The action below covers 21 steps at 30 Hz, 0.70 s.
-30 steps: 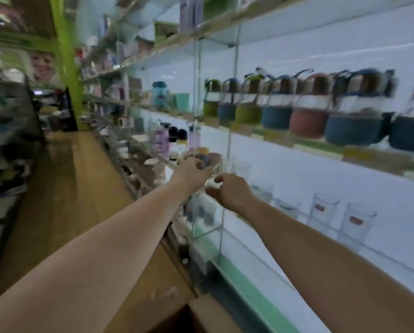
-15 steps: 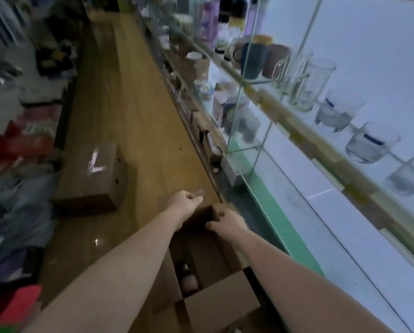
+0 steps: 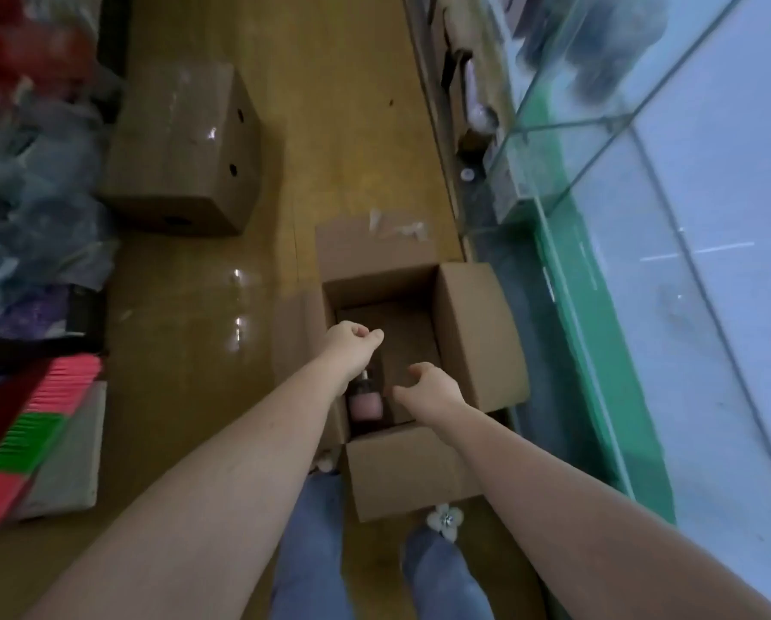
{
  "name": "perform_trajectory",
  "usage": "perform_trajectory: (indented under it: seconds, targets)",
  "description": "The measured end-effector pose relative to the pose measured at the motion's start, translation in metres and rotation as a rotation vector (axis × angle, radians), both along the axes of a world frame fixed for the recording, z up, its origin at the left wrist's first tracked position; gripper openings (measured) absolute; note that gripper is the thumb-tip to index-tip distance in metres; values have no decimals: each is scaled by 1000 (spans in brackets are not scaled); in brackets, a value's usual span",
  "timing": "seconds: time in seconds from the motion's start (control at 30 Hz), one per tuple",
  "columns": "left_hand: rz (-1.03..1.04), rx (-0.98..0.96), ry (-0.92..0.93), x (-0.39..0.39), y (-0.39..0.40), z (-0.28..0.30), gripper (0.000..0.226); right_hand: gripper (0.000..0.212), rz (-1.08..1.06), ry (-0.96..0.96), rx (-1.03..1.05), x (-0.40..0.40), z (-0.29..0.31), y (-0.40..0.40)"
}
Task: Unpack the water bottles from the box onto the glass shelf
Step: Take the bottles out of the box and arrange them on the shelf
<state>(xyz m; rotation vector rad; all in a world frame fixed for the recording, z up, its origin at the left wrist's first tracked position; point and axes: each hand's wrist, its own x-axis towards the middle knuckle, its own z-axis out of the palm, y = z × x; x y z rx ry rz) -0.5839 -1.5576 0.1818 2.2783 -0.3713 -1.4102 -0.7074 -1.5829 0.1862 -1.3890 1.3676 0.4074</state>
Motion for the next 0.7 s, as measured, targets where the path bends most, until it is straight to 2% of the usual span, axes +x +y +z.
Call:
perform_trajectory:
  seconds: [0.1, 0.3, 0.43, 0.57, 0.7]
  targets:
    - [-35, 69, -1, 12, -12, -75, 36, 63, -59, 36, 70, 12, -73, -8]
    - [-95, 193, 21, 26, -25, -249, 45, 52, -96, 114, 167, 31, -246, -11]
    - [-97, 271, 41, 26, -21, -352, 43, 51, -149, 136, 237, 42, -352, -4]
    - [-80, 341, 33, 22, -15, -427, 47, 62, -163, 169, 278, 52, -429, 7]
    - [-51, 341, -4, 20, -18, -470, 48, 71, -144, 204, 269, 61, -470, 9]
